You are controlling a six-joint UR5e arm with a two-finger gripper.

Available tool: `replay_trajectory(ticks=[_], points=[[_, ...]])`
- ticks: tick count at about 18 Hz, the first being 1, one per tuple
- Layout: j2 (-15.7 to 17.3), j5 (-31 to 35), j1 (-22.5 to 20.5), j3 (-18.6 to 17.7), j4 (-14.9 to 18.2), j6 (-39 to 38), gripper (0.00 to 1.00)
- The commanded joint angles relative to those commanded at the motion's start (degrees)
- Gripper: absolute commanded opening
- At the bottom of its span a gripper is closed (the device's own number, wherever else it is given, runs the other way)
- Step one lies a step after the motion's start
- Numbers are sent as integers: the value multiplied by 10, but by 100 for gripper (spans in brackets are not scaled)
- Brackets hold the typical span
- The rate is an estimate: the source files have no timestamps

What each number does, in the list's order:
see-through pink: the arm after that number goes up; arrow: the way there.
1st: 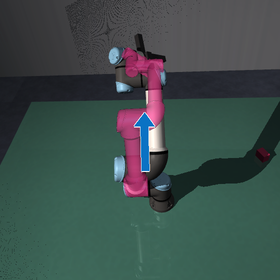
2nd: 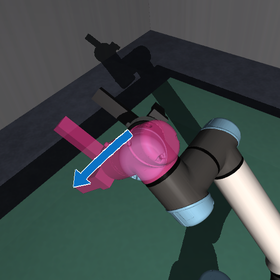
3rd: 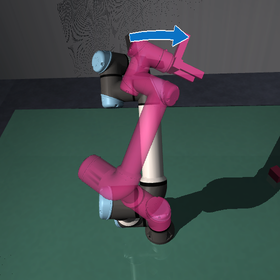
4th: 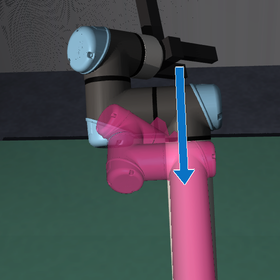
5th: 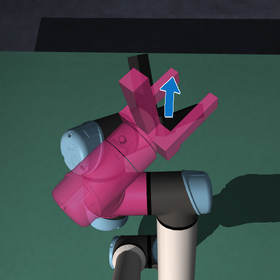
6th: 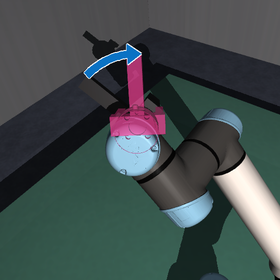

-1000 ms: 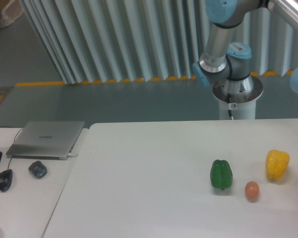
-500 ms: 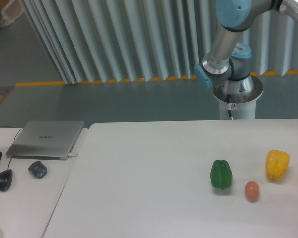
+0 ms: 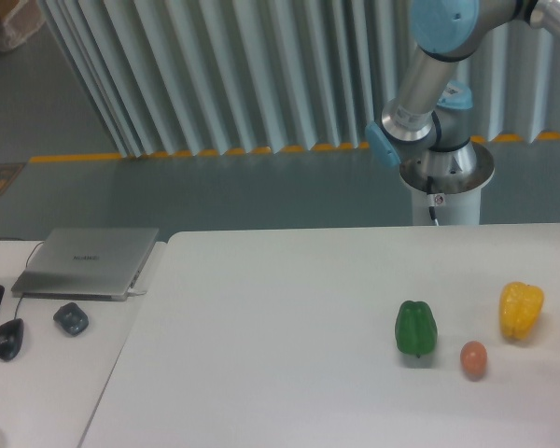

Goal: Place the red peppers in a basket

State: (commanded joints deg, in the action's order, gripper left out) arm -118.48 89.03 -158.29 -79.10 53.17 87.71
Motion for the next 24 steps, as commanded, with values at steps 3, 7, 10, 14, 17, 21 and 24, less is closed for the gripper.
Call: replay_trajectory(ticks=[3, 7, 10, 14, 17, 21, 24], points=[[8, 2, 12, -2, 4, 4, 100], [25, 5, 52, -16, 17, 0, 100], [44, 2, 70, -25, 45, 2, 100], [63, 4, 121, -29, 105, 2, 100], [72, 4, 153, -40, 159, 0, 100], [105, 6, 174, -78, 184, -2, 100], [117, 21, 179, -94, 185, -12, 100]])
